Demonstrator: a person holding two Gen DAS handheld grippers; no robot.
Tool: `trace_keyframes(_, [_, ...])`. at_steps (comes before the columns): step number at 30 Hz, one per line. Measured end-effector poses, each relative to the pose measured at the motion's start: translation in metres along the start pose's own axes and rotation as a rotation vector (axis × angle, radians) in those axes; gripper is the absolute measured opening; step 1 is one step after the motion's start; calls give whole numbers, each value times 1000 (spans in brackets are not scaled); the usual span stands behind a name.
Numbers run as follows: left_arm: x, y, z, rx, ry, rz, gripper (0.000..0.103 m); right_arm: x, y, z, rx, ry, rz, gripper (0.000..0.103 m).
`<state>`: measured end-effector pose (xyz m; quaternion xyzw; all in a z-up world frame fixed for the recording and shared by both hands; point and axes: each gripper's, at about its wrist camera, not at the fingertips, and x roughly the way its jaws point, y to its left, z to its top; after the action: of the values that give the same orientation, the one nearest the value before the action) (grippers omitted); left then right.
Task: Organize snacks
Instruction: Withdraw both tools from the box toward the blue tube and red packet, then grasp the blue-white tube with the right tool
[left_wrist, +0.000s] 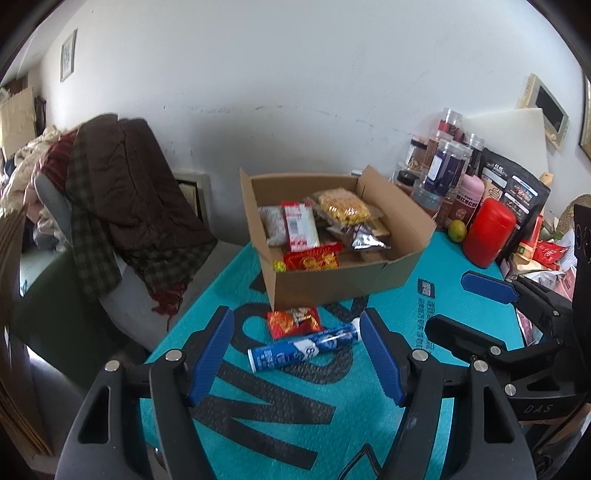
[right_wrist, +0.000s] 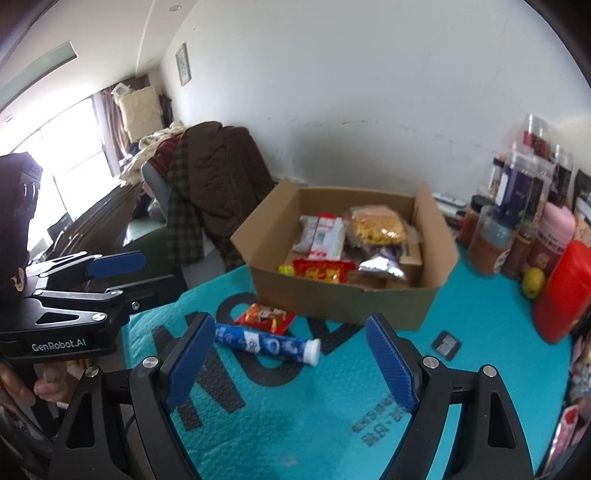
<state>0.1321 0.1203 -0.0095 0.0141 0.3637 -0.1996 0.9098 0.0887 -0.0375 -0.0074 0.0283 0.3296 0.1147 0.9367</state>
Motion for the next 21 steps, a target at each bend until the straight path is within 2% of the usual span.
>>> trace_keyframes(12, [45, 33, -35, -115, 82, 69, 71, 67, -3, -25, -35, 133, 86, 85])
trace_keyframes(21, [70, 51, -56, -233, 159, 77, 70, 117, 5, -25, -179, 216, 165, 85])
